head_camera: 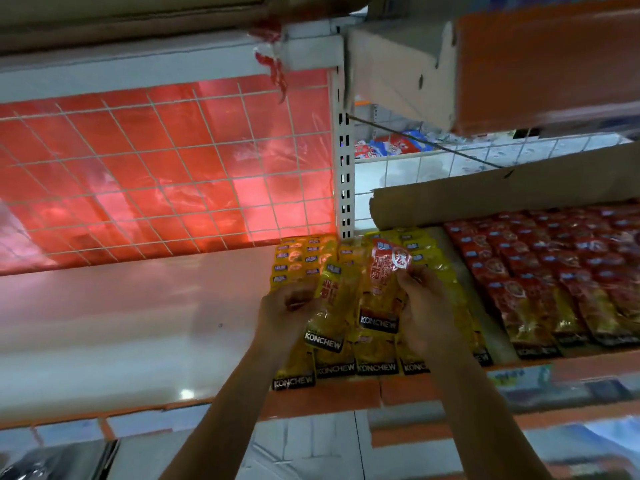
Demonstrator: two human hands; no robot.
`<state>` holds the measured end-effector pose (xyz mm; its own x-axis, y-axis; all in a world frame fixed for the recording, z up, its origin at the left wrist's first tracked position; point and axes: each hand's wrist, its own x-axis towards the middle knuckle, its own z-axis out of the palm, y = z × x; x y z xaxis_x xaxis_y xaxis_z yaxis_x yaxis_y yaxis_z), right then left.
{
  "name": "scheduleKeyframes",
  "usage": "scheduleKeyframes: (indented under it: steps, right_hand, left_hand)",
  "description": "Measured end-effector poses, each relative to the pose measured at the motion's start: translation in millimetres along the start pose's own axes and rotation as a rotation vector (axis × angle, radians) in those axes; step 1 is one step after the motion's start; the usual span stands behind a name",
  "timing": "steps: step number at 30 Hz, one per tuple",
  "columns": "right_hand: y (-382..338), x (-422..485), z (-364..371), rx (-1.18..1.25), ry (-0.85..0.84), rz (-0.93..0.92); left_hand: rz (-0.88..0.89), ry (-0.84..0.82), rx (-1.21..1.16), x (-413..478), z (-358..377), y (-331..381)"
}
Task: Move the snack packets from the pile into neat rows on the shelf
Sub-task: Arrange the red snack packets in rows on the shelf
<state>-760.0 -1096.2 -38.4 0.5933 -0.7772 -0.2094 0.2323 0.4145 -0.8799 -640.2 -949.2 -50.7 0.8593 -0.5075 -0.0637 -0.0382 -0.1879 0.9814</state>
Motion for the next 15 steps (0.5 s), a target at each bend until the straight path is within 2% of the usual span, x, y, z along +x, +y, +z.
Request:
scheduleKeyframes:
  steps: [5, 15]
  right_hand:
    - [-6, 2, -20, -0.054, 0.057, 0.009]
    - [3, -13, -25, -0.21, 0.052, 0.021]
  left_hand:
    - [-0.022, 0.072, 0.202, -26, 4, -14]
    - [0.123, 0.157, 0.574, -54, 1, -9]
